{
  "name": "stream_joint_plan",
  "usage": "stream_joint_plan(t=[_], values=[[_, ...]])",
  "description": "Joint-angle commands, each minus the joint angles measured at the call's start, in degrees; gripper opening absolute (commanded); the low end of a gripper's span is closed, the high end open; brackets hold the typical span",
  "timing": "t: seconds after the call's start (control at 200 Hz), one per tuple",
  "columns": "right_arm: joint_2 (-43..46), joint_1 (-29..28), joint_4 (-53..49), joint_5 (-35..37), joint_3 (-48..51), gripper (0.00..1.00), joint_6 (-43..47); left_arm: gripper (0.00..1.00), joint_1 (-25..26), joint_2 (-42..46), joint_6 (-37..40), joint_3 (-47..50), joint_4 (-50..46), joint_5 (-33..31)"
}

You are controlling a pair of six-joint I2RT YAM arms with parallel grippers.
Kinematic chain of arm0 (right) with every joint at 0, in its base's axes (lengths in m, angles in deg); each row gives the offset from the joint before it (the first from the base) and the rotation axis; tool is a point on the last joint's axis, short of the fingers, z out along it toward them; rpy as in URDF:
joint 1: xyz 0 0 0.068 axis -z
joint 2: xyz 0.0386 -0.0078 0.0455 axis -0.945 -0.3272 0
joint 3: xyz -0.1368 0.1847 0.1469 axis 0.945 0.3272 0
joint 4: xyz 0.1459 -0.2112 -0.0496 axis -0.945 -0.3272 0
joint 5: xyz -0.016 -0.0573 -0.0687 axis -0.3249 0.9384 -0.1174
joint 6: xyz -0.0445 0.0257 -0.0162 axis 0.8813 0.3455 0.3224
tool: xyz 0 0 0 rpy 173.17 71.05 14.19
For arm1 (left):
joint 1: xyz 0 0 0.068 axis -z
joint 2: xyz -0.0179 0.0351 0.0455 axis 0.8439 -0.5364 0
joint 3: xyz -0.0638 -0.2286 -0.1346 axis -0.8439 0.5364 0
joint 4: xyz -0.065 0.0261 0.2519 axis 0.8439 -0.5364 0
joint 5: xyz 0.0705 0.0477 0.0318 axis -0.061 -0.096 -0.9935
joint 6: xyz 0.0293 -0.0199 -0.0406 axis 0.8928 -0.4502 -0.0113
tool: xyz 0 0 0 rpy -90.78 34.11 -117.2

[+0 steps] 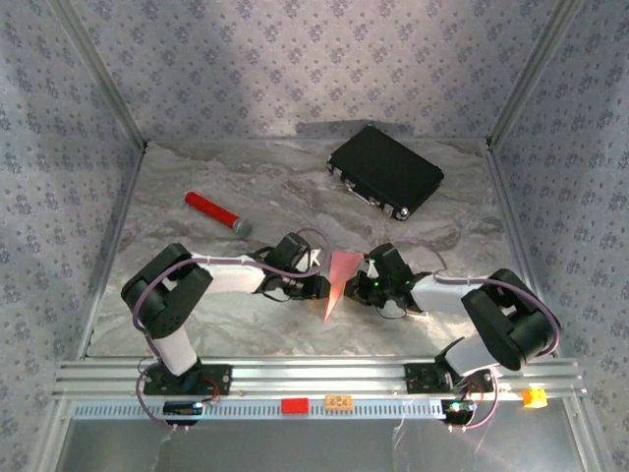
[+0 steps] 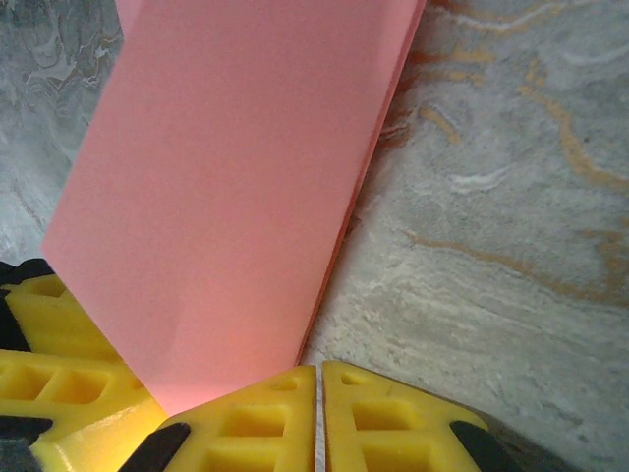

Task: Fold a paper plane with a square sheet of paper (pick it up from the middle)
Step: Move the paper plane to the center of the table.

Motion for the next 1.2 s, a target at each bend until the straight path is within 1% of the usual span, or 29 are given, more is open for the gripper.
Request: stream_joint_plan(t=[0.0, 0.26, 0.705, 0.845, 0.944, 1.094, 1.164, 1.194], values=[[-1.07, -0.33, 0.64, -0.97, -0.85, 0.12, -0.66, 0.26, 0.63, -1.5, 0.66, -1.39, 0.85, 1.04], [-1.59, -0.41, 1.0, -1.1, -1.02, 0.12, -0.61, 0.25, 0.74, -2.27, 0.75, -2.0, 0.92, 2.15], [-3.65, -0.39, 3.58, -2.29, -0.72, 0.11, -1.36, 0.23, 0.74, -3.9, 1.04, -3.02, 2.56, 5.81], [-3.68, -0.41, 3.76, -2.38, -0.67, 0.11, -1.45, 0.21, 0.76, -3.9, 1.17, -3.1, 2.44, 5.92], [-3.51, -0.39, 3.76, -2.38, -0.71, 0.11, -1.41, 0.16, 0.72, -3.82, 1.36, -3.22, 2.16, 5.98], [-2.15, -0.32, 2.94, -1.75, -0.65, 0.11, -1.45, 0.1, 0.8, -1.9, 1.19, -3.01, 2.03, 5.1], [-0.56, -0.33, 1.52, -0.75, -0.71, 0.11, -1.09, 0.09, 1.0, 0.28, 1.32, -2.7, 0.74, 2.52], [0.38, -0.26, 0.51, -0.03, -0.8, 0.11, -0.86, 0.09, 1.15, 1.53, 1.61, -2.61, -0.4, 0.47]])
